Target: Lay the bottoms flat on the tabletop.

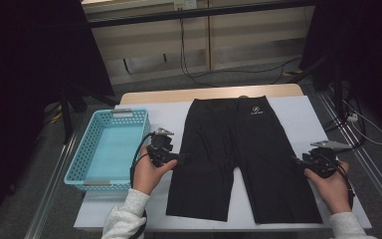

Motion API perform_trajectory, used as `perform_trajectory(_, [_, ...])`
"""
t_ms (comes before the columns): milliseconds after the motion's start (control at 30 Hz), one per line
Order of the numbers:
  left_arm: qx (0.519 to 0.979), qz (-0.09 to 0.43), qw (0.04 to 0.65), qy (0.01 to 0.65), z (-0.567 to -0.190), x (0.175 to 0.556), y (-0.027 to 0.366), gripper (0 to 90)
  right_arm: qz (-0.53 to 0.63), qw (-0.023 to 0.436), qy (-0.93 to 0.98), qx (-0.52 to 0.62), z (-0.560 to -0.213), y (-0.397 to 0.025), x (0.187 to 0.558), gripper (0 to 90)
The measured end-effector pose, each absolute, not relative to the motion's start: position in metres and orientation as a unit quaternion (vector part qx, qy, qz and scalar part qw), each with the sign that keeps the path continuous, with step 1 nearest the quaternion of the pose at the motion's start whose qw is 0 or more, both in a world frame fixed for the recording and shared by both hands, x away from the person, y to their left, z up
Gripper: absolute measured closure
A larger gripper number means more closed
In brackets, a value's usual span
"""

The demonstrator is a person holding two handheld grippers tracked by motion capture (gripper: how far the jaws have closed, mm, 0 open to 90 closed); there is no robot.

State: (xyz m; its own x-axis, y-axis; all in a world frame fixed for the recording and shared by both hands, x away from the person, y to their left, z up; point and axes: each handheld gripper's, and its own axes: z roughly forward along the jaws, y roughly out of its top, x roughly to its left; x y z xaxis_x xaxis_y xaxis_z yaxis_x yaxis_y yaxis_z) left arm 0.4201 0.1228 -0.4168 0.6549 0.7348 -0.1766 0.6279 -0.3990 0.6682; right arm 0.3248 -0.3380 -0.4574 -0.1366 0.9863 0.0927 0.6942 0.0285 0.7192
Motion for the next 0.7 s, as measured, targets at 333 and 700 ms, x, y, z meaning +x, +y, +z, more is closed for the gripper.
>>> perform_trajectory(333, [0.837,0.081,0.351,0.413,-0.423,0.418,0.124,14.8,0.310,0.226,0.704,0.598,-0.456,-0.329,0.339,89.8])
perform_trajectory(700, [0.839,0.099,0.316,0.431,-0.435,0.416,0.124,16.9,0.313,0.243,0.692,0.603,-0.456,-0.337,0.333,64.8])
